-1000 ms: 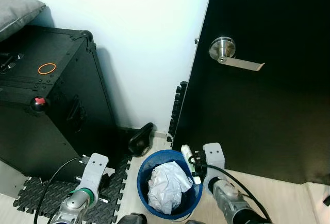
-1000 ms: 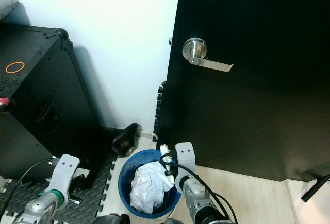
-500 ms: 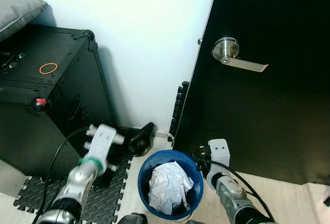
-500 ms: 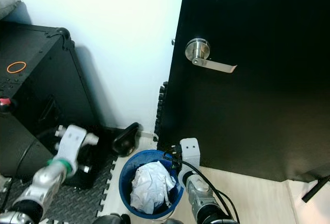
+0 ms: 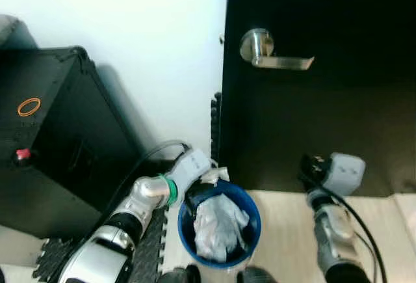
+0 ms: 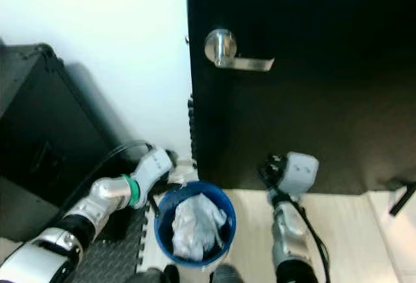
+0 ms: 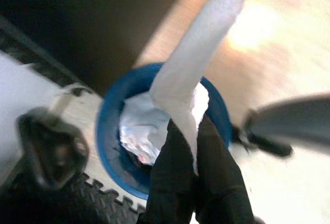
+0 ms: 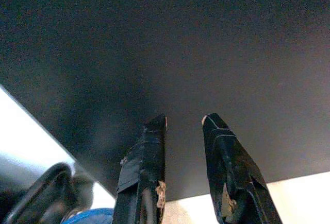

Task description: Clean up the room

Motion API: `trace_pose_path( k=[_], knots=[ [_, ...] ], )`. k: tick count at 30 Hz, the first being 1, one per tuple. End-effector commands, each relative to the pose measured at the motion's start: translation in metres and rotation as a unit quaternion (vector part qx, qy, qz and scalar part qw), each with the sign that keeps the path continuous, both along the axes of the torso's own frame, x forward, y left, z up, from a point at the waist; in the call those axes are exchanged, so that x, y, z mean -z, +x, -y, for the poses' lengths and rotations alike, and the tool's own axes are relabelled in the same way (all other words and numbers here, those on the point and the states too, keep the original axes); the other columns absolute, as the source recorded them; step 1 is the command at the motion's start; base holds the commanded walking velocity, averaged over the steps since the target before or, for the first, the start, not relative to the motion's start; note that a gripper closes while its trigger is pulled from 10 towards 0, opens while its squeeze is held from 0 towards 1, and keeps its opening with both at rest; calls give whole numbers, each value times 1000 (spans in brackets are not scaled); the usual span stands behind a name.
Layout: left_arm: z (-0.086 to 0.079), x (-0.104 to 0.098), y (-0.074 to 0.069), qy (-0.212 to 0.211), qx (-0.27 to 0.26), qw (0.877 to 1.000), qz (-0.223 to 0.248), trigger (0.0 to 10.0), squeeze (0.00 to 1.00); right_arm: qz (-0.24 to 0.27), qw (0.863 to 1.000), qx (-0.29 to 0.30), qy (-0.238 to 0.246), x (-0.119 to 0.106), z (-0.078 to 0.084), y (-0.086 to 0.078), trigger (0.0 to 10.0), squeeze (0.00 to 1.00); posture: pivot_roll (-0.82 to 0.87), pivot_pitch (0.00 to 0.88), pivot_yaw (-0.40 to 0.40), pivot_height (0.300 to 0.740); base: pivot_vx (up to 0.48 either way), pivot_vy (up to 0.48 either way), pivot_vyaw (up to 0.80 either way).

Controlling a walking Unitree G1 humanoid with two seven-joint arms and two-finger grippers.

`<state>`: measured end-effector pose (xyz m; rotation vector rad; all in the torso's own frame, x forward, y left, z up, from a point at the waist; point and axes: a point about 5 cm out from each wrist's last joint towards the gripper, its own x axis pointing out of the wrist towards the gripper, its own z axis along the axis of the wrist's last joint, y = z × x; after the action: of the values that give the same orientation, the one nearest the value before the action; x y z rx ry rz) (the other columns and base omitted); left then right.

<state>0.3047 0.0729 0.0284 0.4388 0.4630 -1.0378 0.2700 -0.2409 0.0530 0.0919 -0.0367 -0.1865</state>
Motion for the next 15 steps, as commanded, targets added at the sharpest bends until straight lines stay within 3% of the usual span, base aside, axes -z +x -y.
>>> trace_pose_path(
  k=[1,3,4,5,10,11,15],
  knots=[
    [-4,13,-10,33,20,999,-28,10000,98,0,1000,-3,7,0,0,-4,10000,0,-249,118,150,730,0,0,0],
    [-3,17,-15,38,33,998,-39,10000,98,3,1000,-5,6,-1,0,-7,10000,0,-250,119,149,730,0,0,0],
    [-2,19,-17,43,38,998,-38,10000,714,4,1000,-9,3,-2,0,-8,10000,0,-250,122,148,730,0,0,0],
    [-2,19,-17,43,30,998,-29,10000,1000,3,1000,-17,2,-2,-2,-8,10000,0,-242,122,143,730,0,0,0],
    [-4,12,-9,26,-1,1000,-4,10000,1000,-2,999,-35,7,-2,-11,-7,10000,0,-225,118,134,730,0,0,0],
    [-5,10,-6,20,-14,1000,10,10000,0,-4,999,-38,10,-2,-14,-5,10000,0,-213,113,130,730,0,0,0],
    [-9,3,1,-1,-48,998,40,10000,0,-12,999,-50,16,-2,-19,-1,10000,0,-183,102,115,730,0,0,0]
  ],
)
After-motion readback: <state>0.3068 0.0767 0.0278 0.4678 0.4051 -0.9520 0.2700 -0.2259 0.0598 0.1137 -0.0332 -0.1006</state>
